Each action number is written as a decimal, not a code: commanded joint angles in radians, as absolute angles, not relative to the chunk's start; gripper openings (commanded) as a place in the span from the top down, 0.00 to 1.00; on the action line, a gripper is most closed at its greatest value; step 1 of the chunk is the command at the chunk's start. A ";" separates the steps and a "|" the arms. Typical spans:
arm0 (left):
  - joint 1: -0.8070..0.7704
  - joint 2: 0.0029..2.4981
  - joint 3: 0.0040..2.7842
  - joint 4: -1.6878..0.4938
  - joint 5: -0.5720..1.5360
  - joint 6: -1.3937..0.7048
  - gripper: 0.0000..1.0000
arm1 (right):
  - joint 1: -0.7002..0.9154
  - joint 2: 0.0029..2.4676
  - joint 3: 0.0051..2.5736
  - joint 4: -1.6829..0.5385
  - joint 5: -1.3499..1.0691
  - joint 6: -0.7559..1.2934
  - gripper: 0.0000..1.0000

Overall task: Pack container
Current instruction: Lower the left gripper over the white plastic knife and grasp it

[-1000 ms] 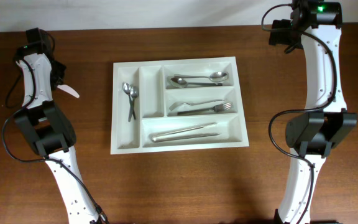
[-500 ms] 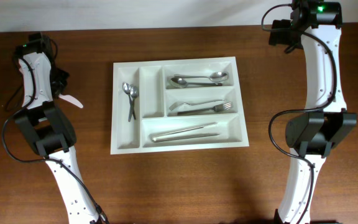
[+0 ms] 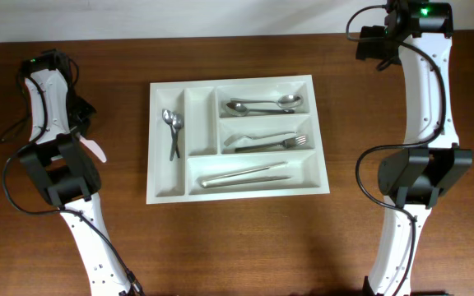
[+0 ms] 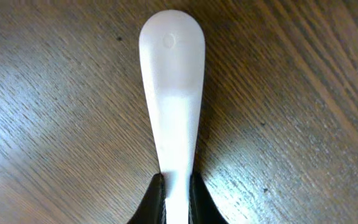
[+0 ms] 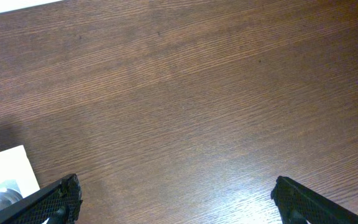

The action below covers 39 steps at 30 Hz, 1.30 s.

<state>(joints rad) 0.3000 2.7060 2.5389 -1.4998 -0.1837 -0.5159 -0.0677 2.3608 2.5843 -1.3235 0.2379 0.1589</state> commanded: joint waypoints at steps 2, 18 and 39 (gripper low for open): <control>0.297 2.750 2.518 -1.500 -0.154 -0.386 0.98 | -0.066 2.346 2.597 -1.321 0.239 0.174 0.01; 0.297 2.749 2.518 -1.484 -0.153 -0.346 0.93 | -0.066 2.346 2.597 -1.321 0.239 0.174 0.01; 0.337 2.749 2.652 -1.367 -0.018 -0.373 0.57 | -0.066 2.346 2.597 -1.321 0.239 0.174 0.01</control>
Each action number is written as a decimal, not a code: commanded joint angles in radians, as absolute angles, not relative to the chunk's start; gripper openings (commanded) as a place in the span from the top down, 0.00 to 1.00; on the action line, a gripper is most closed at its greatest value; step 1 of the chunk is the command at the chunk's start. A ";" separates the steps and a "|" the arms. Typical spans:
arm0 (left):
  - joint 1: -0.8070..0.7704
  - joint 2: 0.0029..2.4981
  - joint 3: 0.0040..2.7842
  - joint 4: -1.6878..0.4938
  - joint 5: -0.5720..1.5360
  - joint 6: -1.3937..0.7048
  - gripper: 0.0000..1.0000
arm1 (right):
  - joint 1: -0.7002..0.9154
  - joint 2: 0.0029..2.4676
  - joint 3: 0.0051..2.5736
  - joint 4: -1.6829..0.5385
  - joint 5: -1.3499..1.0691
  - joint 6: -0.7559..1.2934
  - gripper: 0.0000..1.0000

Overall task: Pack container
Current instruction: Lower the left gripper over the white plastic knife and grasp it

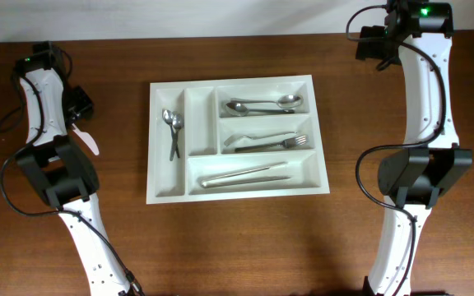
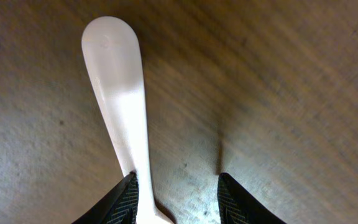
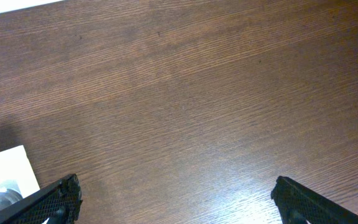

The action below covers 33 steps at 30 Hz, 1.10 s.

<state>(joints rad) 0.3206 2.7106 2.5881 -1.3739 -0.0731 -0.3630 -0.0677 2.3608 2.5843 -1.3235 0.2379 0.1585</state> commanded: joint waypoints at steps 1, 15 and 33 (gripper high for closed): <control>0.339 2.749 2.671 -1.368 -0.018 -0.373 0.57 | -0.066 2.346 2.597 -1.321 0.239 0.174 0.01; 0.374 2.750 2.746 -1.319 -0.090 -0.482 0.56 | -0.066 2.346 2.597 -1.321 0.239 0.174 0.01; 0.374 2.810 2.746 -1.271 -0.101 -0.485 0.55 | -0.066 2.346 2.597 -1.321 0.239 0.174 0.01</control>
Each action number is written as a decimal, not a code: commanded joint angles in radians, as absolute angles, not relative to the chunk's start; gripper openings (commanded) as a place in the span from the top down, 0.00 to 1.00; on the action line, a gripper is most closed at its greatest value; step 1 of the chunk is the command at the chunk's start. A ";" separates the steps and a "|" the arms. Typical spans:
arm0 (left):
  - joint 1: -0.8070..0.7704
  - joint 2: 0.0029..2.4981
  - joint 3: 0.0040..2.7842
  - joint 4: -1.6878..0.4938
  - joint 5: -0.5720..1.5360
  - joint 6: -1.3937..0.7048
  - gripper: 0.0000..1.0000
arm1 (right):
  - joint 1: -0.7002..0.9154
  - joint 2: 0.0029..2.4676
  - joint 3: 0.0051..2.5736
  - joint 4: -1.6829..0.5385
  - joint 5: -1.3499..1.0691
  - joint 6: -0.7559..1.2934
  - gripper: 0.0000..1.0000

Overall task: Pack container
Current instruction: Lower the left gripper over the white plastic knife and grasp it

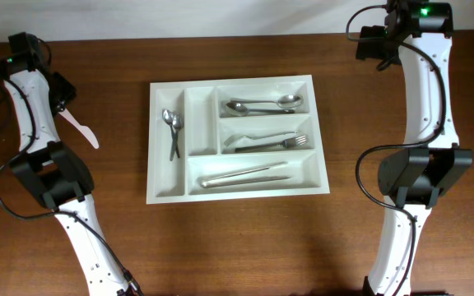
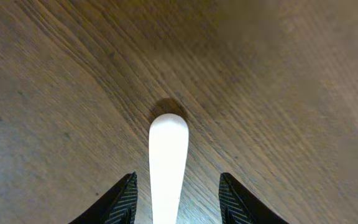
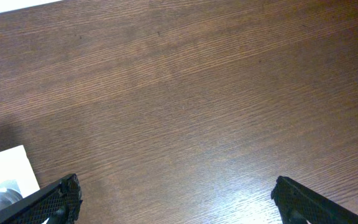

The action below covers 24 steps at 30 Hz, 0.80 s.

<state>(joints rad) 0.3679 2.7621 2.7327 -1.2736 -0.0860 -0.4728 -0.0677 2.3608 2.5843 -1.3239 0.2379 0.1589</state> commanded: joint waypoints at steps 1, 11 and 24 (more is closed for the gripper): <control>0.374 2.812 2.746 -1.271 -0.097 -0.485 0.56 | -0.066 2.346 2.597 -1.321 0.239 0.174 0.01; 0.374 2.817 2.746 -1.272 -0.097 -0.485 0.71 | -0.066 2.346 2.597 -1.321 0.239 0.174 0.01; 0.373 2.817 2.723 -1.330 -0.090 -0.485 0.98 | -0.066 2.346 2.597 -1.321 0.239 0.174 0.01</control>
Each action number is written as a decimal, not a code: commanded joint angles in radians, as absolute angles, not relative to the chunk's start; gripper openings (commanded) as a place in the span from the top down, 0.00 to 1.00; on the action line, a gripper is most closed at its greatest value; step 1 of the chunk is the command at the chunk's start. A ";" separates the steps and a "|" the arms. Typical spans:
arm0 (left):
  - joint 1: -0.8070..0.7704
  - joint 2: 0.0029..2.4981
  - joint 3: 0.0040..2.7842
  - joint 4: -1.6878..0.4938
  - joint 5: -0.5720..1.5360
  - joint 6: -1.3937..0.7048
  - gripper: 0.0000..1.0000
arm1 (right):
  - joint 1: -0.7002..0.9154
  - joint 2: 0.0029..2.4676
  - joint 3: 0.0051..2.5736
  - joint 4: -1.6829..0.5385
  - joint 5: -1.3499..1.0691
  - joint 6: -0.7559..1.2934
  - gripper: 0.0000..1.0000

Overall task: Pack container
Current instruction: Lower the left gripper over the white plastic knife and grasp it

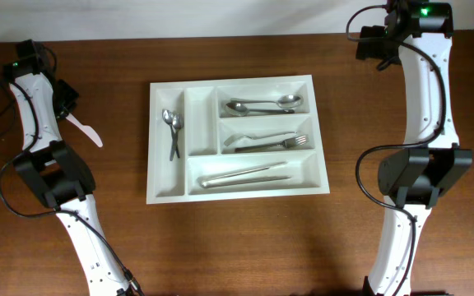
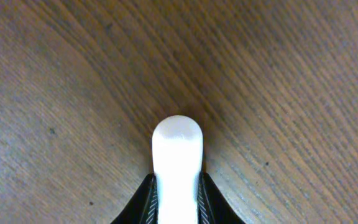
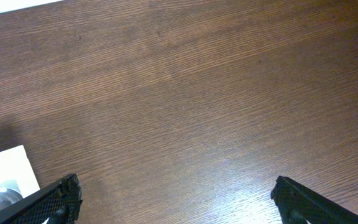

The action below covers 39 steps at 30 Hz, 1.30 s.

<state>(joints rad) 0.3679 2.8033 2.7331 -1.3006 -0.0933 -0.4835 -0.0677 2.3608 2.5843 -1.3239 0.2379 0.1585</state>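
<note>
A white plastic utensil lies on the wooden table left of the white cutlery tray. My left gripper is shut on its far end; the left wrist view shows the rounded white tip sticking out between the fingers, just above the wood. The tray holds small spoons, large spoons, forks and long pieces in separate compartments. At the far right corner of the table my right gripper stands wide open with nothing in it.
The table's far edge runs just behind both grippers. A corner of the tray shows at the lower left of the right wrist view. Bare wood lies between the tray and each arm.
My left gripper was open with its fingers either side of the white utensil's end; it is now shut on that end. The right arm has not moved.
My left gripper was first shut on the white utensil, nearer the table's front. Then it was open with the utensil beside one finger. Later it stood open at the utensil's far end, and it now grips that end. The right gripper stayed open and still.
</note>
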 commanded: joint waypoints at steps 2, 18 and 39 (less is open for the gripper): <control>0.373 2.817 2.722 -1.348 -0.087 -0.485 0.98 | -0.066 2.346 2.597 -1.321 0.239 0.174 0.01; 0.373 2.816 2.746 -1.431 0.014 -0.471 0.98 | -0.066 2.346 2.597 -1.321 0.239 0.174 0.01; 0.372 2.814 2.963 -1.602 0.035 -0.402 0.98 | -0.066 2.346 2.597 -1.321 0.239 0.174 0.01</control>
